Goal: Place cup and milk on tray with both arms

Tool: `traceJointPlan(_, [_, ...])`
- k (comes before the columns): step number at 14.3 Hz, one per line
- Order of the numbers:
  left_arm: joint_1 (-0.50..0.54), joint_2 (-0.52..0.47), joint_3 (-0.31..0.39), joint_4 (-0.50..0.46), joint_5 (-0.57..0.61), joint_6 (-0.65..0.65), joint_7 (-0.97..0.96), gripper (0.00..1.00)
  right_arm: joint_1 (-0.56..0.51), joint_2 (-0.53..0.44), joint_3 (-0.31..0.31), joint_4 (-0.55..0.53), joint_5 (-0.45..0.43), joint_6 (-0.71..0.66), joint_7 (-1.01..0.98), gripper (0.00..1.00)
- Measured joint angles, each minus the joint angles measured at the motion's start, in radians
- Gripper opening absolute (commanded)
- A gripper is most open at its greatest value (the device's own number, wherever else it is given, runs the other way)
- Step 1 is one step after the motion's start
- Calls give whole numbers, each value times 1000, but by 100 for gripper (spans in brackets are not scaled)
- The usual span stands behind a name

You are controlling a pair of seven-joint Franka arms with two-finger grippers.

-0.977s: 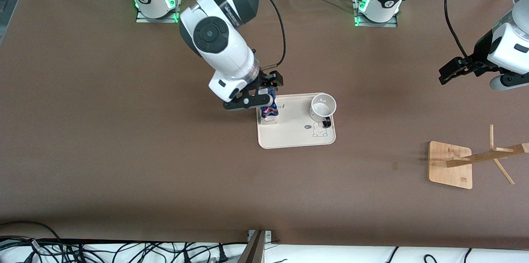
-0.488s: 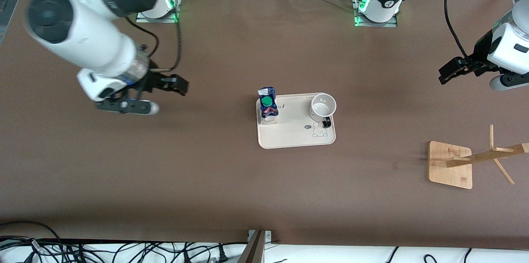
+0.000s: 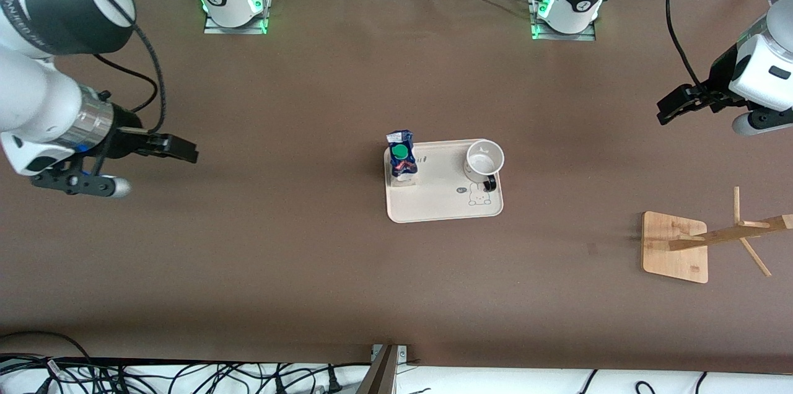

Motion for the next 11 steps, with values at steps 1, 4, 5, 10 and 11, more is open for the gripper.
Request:
traceJointPlan(1, [0,0,0,0,0,0,0,100,-19,0,-2,0,-17,0,0,100])
traceJointPlan(4, [0,0,0,0,0,0,0,100,-65,0,-44,0,-28,-9,-61,100])
traceJointPlan(5, [0,0,0,0,0,0,0,100,-84,-1,-55,0,-28,-14,-116,100])
traceJointPlan(10, [-1,0,0,0,0,0,0,100,-131,-7,-101,1,-28,-42,-303,100])
traceJointPlan(11, [-1,0,-1,0,0,0,0,100,-131,-14,-107,2,-28,-43,-312,100])
